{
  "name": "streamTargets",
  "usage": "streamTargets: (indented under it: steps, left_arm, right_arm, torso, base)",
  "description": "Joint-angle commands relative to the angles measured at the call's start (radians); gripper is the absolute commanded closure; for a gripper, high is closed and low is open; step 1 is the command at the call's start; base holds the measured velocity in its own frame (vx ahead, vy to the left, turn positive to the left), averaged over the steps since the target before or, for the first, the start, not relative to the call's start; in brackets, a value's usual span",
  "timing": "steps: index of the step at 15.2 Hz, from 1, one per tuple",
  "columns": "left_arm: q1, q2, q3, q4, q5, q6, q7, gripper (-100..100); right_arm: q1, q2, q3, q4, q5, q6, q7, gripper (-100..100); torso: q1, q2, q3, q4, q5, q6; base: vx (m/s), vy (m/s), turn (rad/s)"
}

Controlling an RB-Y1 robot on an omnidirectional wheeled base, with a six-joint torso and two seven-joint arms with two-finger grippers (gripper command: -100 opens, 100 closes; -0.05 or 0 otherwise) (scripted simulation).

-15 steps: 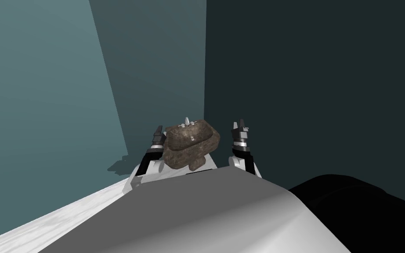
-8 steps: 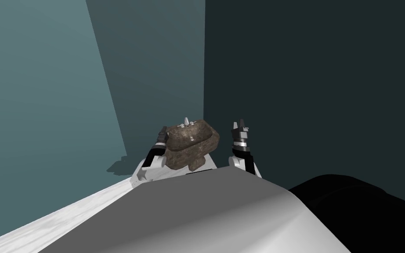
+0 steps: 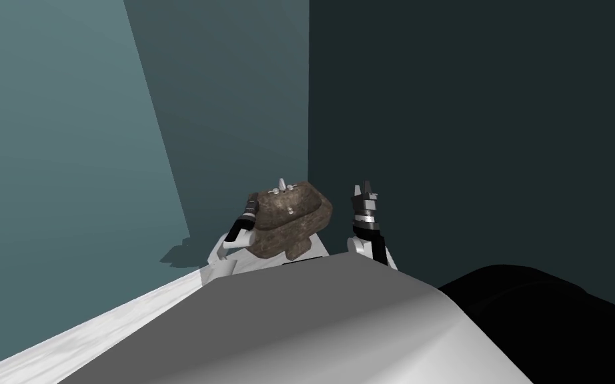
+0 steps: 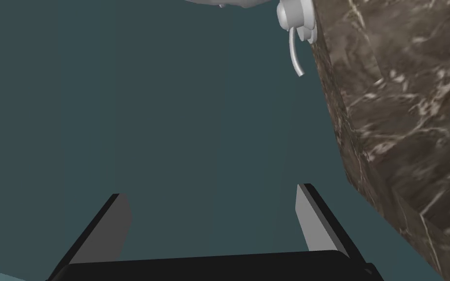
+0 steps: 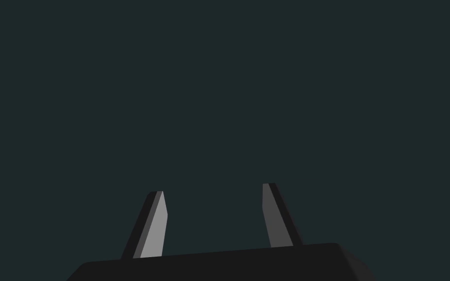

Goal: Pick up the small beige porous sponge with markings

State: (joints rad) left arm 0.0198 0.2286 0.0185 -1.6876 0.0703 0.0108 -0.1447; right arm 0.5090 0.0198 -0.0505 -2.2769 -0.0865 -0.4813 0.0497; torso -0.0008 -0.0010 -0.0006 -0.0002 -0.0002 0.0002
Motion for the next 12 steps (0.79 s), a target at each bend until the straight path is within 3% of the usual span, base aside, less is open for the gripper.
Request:
streamTargets:
  steps: [1, 2, 3, 5, 6, 8, 9, 12]
  left_arm:
    - [-0.04, -0.005, 0.001, 0.05, -0.004, 0.033, -0.011, -100]
    - [-0.04, -0.005, 0.001, 0.061, -0.004, 0.033, -0.011, -100]
    - [-0.084, -0.004, 0.003, 0.103, -0.006, 0.067, -0.022, -100]
    - [-0.087, -0.004, 0.003, 0.125, -0.006, 0.071, -0.022, -100]
    - [-0.127, -0.003, 0.004, 0.156, -0.008, 0.109, -0.032, -100]
    - [-0.135, -0.003, 0.004, 0.188, -0.008, 0.109, -0.032, -100]
    - [-0.18, -0.004, 0.006, 0.225, -0.009, 0.147, -0.043, -100]
    - [-0.184, -0.004, 0.006, 0.253, -0.009, 0.147, -0.043, -100]
  right_arm:
    - [0.0, 0.0, 0.0, 0.0, 0.0, 0.0, 0.0, 0]
    - [0.0, 0.0, 0.0, 0.0, 0.0, 0.0, 0.0, 0]
    - [0.0, 0.0, 0.0, 0.0, 0.0, 0.0, 0.0, 0]
    - [0.0, 0.0, 0.0, 0.0, 0.0, 0.0, 0.0, 0]
    - [0.0, 0.0, 0.0, 0.0, 0.0, 0.0, 0.0, 0]
    - [0.0, 0.0, 0.0, 0.0, 0.0, 0.0, 0.0, 0]
    - [0.0, 0.0, 0.0, 0.0, 0.0, 0.0, 0.0, 0]
    - [0.0, 0.0, 0.0, 0.0, 0.0, 0.0, 0.0, 0]
  torso:
    - [0.0, 0.0, 0.0, 0.0, 0.0, 0.0]
    - [0.0, 0.0, 0.0, 0.0, 0.0, 0.0]
    - [0.0, 0.0, 0.0, 0.0, 0.0, 0.0]
    - [0.0, 0.0, 0.0, 0.0, 0.0, 0.0]
    - [0.0, 0.0, 0.0, 0.0, 0.0, 0.0]
    - [0.0, 0.0, 0.0, 0.0, 0.0, 0.0]
    - [0.0, 0.0, 0.0, 0.0, 0.0, 0.0]
    - [0.0, 0.0, 0.0, 0.0, 0.0, 0.0]
  base:
    - [0.003, -0.011, -0.02]
    - [0.003, -0.007, -0.009]
    - [0.005, -0.011, -0.017]
    - [0.006, -0.009, -0.015]
    - [0.003, -0.009, -0.015]
    - [0.004, -0.009, -0.018]
    - [0.004, -0.01, -0.017]
    - [0.003, -0.005, -0.01]
